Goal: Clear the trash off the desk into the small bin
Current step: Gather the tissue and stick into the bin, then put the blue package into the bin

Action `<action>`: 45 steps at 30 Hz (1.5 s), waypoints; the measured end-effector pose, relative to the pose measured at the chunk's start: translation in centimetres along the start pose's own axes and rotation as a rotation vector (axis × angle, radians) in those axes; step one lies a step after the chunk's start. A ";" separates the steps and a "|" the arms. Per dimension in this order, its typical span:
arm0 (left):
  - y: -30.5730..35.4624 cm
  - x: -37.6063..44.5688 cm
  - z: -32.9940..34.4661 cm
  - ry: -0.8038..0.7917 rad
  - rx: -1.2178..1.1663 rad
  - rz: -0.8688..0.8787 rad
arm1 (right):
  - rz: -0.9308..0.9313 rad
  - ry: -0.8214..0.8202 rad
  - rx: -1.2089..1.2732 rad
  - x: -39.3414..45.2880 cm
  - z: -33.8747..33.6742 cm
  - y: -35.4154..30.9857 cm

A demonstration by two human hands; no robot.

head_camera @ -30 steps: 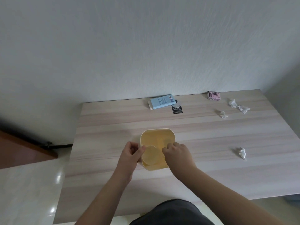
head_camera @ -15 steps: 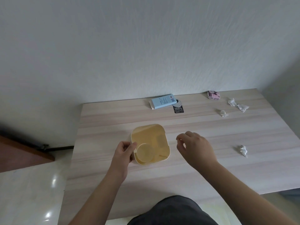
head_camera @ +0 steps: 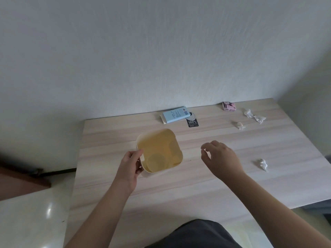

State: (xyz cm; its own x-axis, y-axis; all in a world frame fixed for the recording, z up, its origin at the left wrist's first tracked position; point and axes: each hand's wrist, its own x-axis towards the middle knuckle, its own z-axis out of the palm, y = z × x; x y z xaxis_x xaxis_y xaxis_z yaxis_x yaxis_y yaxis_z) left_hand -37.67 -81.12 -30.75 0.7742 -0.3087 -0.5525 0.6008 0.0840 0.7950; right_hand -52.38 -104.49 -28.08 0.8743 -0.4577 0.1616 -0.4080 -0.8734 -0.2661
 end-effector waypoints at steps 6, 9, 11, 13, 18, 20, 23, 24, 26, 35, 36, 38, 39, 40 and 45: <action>1.0 0.7 1.1 0.019 -0.004 0.012 | -0.004 -0.050 -0.004 2.1 0.8 1.5; 1.2 1.4 2.0 0.033 0.006 0.009 | -0.022 -0.083 -0.010 4.0 1.4 2.7; 1.3 2.0 2.7 0.047 0.015 0.007 | -0.040 -0.110 -0.016 5.6 1.9 3.6; 1.4 2.6 3.4 0.062 0.028 0.009 | -0.061 -0.138 -0.017 7.6 2.4 4.4; 2.0 4.1 5.3 0.093 0.050 0.028 | -0.131 -0.201 -0.042 13.1 4.4 6.3; 2.4 4.6 6.0 0.107 0.052 0.038 | -0.167 -0.243 -0.063 15.4 5.6 6.8; 2.9 5.5 6.9 0.129 0.077 0.065 | -0.220 -0.310 -0.095 19.1 7.9 7.0; 3.0 5.8 7.1 0.137 0.088 0.078 | -0.239 -0.333 -0.104 20.3 8.7 6.9; 3.1 6.1 7.4 0.149 0.108 0.100 | -0.273 -0.378 -0.142 22.5 10.3 6.6; 4.6 6.3 7.8 0.238 0.094 0.144 | -0.385 -0.598 -0.246 29.7 18.0 4.6; 4.7 6.2 7.7 0.244 0.102 0.150 | -0.391 -0.630 -0.275 30.2 18.6 4.6; 4.9 5.9 7.5 0.260 0.109 0.162 | -0.405 -0.673 -0.326 31.3 19.8 4.8; 4.8 5.8 7.3 0.269 0.108 0.165 | -0.405 -0.681 -0.340 31.7 20.3 5.0; 4.8 5.7 7.2 0.279 0.105 0.162 | -0.399 -0.685 -0.344 32.0 20.7 5.2; 4.4 5.2 6.3 0.321 0.106 0.142 | -0.389 -0.611 -0.354 31.6 21.5 6.3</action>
State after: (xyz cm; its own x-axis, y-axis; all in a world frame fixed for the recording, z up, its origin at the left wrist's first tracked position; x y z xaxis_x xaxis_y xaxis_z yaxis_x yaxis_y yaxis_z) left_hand -32.29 -88.31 -28.57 0.8816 0.0137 -0.4718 0.4718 0.0010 0.8817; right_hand -21.65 -120.88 -45.13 0.9183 -0.0275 -0.3949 -0.0144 -0.9992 0.0362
